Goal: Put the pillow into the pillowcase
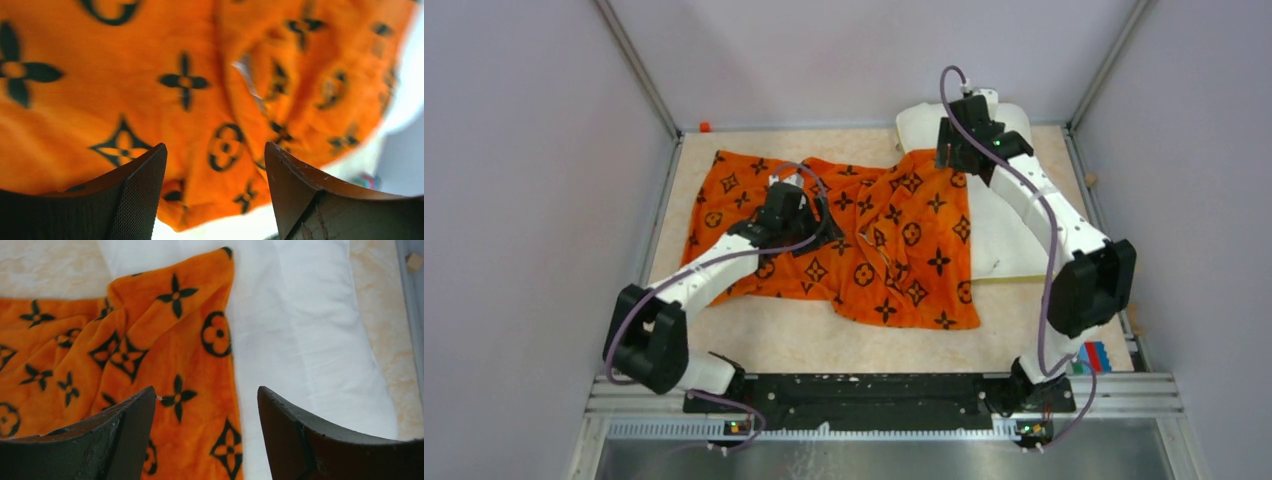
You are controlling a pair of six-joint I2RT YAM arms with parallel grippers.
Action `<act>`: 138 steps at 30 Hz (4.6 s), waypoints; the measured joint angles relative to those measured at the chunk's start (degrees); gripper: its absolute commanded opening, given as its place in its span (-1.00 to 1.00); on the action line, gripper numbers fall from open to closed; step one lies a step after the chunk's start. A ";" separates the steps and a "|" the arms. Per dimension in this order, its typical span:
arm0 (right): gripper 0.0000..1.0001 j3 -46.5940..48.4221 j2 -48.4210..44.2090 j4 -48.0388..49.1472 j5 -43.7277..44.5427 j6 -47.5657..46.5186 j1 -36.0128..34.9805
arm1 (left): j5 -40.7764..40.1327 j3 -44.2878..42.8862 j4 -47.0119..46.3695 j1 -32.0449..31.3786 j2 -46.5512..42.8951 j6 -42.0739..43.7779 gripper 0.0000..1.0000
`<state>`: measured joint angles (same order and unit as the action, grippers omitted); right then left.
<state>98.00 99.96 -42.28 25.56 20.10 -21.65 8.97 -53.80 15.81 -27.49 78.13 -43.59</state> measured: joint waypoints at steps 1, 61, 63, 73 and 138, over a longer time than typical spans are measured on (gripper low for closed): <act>0.47 -1.66 -2.08 0.35 -0.26 0.17 -1.01 | -1.55 0.20 0.20 0.72 1.55 -0.52 0.56; 0.51 -33.57 -19.10 10.95 -11.54 7.17 -1.36 | -11.91 -15.78 6.84 -5.05 9.20 19.21 0.98; 0.51 -34.29 -19.93 9.84 -11.82 7.19 -1.03 | -11.06 -20.04 6.62 -10.21 13.81 19.82 0.98; 0.56 -36.15 -24.63 7.15 -11.78 6.88 -0.61 | -7.23 -30.69 5.29 -18.14 29.90 21.55 0.47; -1.00 -13.97 -13.64 16.81 -22.53 21.55 -12.66 | 1.49 4.31 0.48 0.52 -11.96 0.83 0.97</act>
<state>84.03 86.32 -25.47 3.03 41.65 -34.30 10.46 -49.50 16.29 -26.96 66.17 -42.76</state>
